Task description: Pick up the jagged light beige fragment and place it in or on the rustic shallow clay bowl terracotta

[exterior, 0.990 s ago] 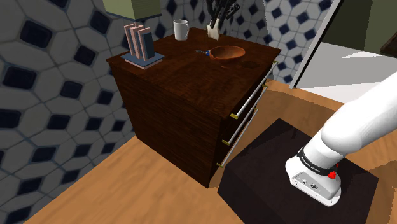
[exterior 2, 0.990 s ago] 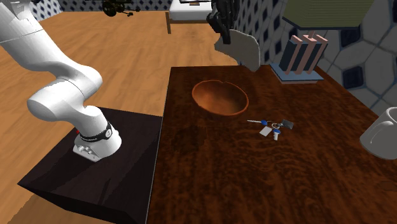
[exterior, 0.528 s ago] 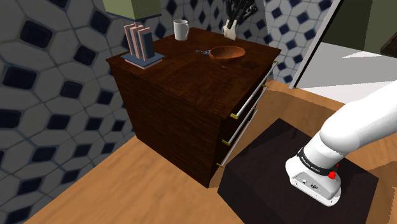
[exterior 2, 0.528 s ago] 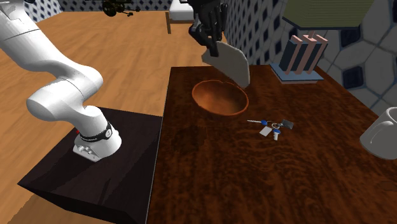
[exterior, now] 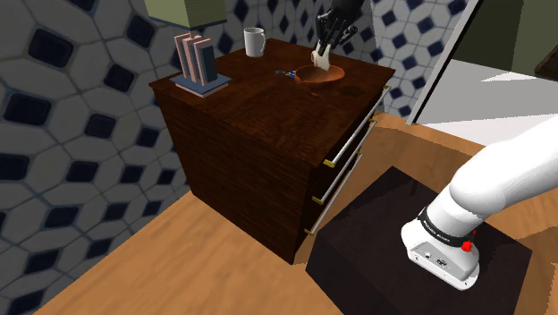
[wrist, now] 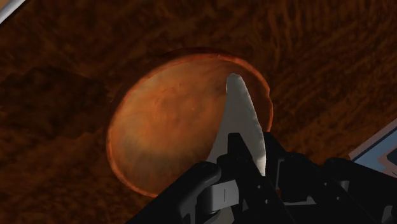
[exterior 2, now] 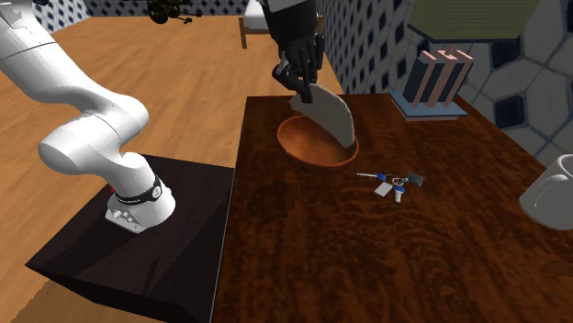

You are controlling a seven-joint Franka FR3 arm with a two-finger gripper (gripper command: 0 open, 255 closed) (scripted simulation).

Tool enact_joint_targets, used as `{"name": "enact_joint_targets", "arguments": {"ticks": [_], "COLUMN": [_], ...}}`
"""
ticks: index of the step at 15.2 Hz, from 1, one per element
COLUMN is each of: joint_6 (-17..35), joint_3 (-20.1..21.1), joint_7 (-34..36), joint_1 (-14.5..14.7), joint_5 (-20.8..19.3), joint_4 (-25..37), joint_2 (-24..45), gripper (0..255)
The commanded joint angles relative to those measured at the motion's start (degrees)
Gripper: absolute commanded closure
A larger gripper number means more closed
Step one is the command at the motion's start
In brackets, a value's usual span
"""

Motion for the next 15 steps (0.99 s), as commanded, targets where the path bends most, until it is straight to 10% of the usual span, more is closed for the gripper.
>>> {"name": "enact_joint_targets", "arguments": {"ticks": [1, 11, 12, 15], "joint_6": [1.4, 3.6, 3.6, 3.6], "joint_3": [0.0, 0.1, 0.1, 0.1], "joint_7": [-0.2, -0.5, -0.5, -0.5], "joint_1": [0.0, 0.1, 0.1, 0.1], "joint_5": [0.1, 0.3, 0.3, 0.3], "joint_4": [-1.5, -3.9, -3.9, -3.9], "joint_2": [-0.1, -0.3, -0.3, -0.3], "gripper": [255, 255, 0, 0]}}
